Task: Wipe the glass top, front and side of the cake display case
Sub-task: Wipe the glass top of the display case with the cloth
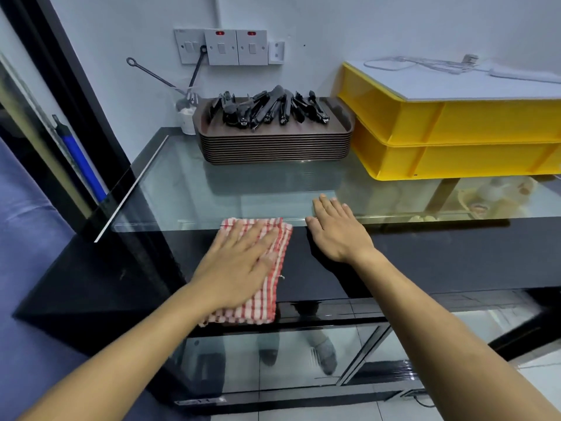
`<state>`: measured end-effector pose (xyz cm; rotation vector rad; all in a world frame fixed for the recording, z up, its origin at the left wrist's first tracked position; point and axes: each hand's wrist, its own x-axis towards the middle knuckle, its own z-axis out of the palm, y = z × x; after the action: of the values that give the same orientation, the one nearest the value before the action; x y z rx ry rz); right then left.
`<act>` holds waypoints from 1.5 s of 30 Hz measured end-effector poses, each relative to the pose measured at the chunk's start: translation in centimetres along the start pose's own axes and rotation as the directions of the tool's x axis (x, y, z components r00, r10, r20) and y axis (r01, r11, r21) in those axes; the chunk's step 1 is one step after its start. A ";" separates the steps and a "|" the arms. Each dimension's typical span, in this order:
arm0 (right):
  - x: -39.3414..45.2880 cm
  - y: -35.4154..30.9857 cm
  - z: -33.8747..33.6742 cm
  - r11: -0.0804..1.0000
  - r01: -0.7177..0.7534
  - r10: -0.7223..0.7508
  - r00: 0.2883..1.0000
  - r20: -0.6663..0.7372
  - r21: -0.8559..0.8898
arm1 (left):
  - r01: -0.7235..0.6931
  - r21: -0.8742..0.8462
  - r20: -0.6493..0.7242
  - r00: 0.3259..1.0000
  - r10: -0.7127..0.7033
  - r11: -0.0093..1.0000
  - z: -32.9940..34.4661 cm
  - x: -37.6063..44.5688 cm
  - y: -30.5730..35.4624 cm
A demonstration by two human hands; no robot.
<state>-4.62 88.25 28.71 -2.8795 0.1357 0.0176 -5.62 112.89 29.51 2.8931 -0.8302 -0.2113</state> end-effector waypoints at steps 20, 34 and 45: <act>0.1 0.0 0.5 1.000 -0.001 0.001 0.999 -0.033 0.011 | 0.187 -0.044 -0.047 0.981 -0.189 0.981 -2.8 16.0 -6.2; 0.2 0.0 0.4 1.000 0.008 -0.009 0.999 -0.031 -0.020 | -0.034 -0.042 -0.014 0.999 0.034 0.999 -1.2 18.6 -0.8; 0.3 0.0 0.5 1.000 0.009 -0.010 0.999 -0.033 -0.020 | -0.030 -0.061 -0.023 0.999 0.029 0.998 -1.9 19.8 -0.6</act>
<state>-4.36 88.33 28.18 -2.9014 0.1289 -0.0310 11.63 103.02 29.30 2.8189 -0.8472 -0.1977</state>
